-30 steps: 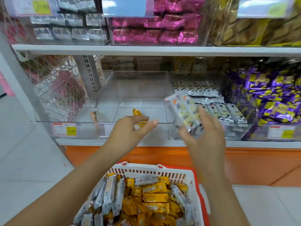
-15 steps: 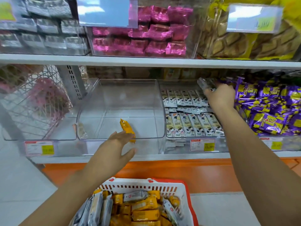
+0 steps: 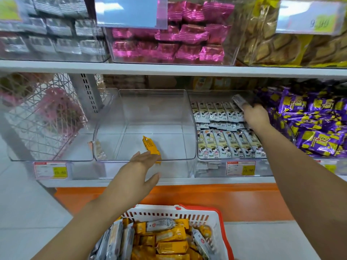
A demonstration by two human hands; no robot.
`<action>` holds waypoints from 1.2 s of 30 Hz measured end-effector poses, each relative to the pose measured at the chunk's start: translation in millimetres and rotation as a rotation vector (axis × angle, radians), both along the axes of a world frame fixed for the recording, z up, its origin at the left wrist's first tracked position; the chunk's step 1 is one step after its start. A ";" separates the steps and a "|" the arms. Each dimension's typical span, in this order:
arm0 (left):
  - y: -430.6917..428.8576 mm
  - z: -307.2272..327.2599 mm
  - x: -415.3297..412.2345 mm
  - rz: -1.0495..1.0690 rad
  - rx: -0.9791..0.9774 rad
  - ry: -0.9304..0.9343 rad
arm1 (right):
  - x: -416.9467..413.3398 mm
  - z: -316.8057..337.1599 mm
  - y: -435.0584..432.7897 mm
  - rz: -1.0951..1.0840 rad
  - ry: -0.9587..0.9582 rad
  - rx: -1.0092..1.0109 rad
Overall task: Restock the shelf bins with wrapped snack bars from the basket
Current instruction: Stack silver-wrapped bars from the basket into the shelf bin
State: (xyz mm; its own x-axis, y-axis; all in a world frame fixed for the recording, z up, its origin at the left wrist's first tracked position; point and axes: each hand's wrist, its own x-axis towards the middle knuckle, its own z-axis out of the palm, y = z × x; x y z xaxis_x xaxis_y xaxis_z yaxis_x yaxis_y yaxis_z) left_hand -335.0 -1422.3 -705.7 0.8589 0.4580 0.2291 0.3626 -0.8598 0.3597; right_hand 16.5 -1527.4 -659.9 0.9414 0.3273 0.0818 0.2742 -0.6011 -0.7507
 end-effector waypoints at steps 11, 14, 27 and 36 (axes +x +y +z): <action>-7.5 -0.1 -12.9 -0.023 -0.049 0.022 | -49.2 14.4 -26.3 -0.004 -0.039 0.265; -11.4 0.6 -18.0 -0.035 -0.045 0.034 | -80.0 14.2 -28.1 0.083 0.012 0.179; -18.3 5.7 -58.8 0.005 -0.083 0.044 | -159.0 -30.4 -5.3 0.376 -0.106 -0.062; -18.8 -23.5 -126.2 0.086 -0.102 0.254 | -177.6 -46.9 -9.2 0.275 -0.363 -0.219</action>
State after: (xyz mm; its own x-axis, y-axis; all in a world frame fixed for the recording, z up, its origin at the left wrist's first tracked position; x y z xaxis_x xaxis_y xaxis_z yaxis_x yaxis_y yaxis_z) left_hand -461.2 -1441.1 -729.2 0.8398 0.5414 -0.0397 0.5223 -0.7860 0.3307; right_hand -161.1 -1536.6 -706.8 0.7414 0.6053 0.2897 0.6646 -0.6028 -0.4415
